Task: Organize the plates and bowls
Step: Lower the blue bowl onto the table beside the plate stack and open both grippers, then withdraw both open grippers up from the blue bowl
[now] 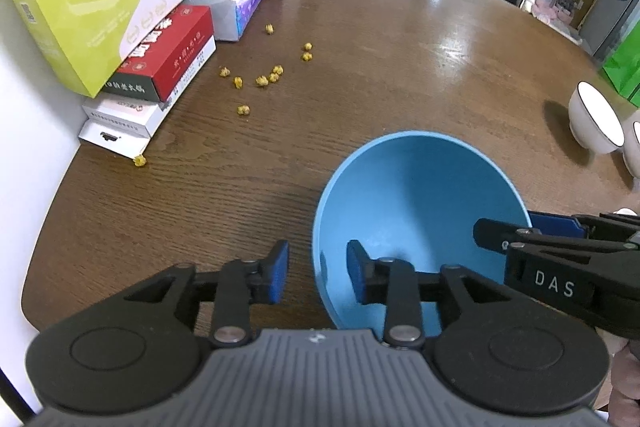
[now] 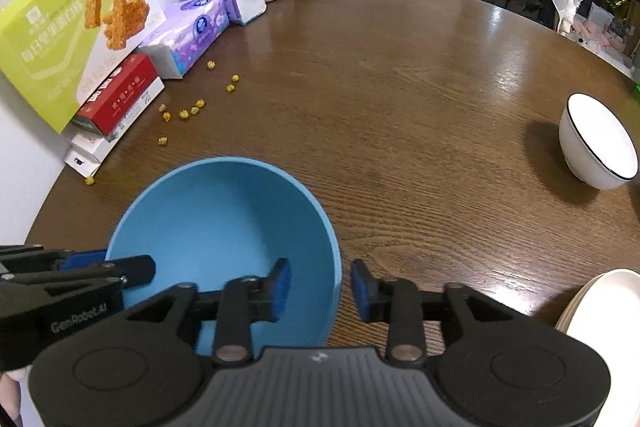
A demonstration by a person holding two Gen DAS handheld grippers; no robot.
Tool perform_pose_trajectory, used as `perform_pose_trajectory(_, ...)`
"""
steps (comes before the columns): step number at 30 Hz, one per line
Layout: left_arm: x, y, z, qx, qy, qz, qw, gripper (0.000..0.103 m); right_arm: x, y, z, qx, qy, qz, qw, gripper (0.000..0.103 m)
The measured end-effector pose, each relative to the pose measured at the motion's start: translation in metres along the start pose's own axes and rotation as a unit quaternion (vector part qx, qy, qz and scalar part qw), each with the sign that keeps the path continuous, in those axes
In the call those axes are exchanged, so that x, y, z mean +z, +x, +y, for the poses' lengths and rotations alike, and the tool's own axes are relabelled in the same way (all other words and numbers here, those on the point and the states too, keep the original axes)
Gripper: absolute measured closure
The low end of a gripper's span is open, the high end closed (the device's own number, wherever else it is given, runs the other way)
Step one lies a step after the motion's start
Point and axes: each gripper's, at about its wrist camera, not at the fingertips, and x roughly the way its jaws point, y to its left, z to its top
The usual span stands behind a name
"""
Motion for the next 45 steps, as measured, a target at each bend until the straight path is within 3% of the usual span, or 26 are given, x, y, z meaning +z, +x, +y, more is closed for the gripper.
perform_pose_trajectory(3, 0.000, -0.007, 0.001, 0.002, -0.006, -0.011, 0.9999, 0.043, 0.000, -0.005, -0.003, 0.007, 0.009, -0.005, 1.000, 0.049)
perform_pose_trajectory(7, 0.001, -0.019, 0.001, -0.001, -0.013, -0.030, 0.9995, 0.023, 0.000, -0.016, -0.008, 0.010, 0.017, -0.021, 1.000, 0.038)
perform_pose_trajectory(9, 0.002, -0.025, 0.000, 0.001, -0.012, -0.038, 0.9992, 0.016, 0.000, -0.022, -0.011, 0.010, 0.021, -0.030, 0.999, 0.023)
perform_pose_trajectory(10, 0.002, -0.027, -0.001, 0.001, -0.010, -0.041, 0.9991, 0.014, -0.001, -0.026, -0.013, 0.009, 0.024, -0.036, 0.999, 0.022)
perform_pose_trajectory(12, 0.001, -0.034, -0.001, -0.002, -0.012, -0.050, 0.9987, 0.000, -0.002, -0.033, -0.017, 0.007, 0.028, -0.044, 0.999, 0.019)
perform_pose_trajectory(29, -0.015, -0.080, -0.044, -0.050, 0.004, -0.106, 0.9931, 0.000, -0.036, -0.105, -0.067, -0.027, 0.063, -0.112, 0.991, 0.008)
perform_pose_trajectory(45, -0.056, -0.107, -0.099, -0.078, 0.025, -0.109, 0.9906, 0.000, -0.100, -0.166, -0.128, -0.049, 0.107, -0.139, 0.983, 0.006)
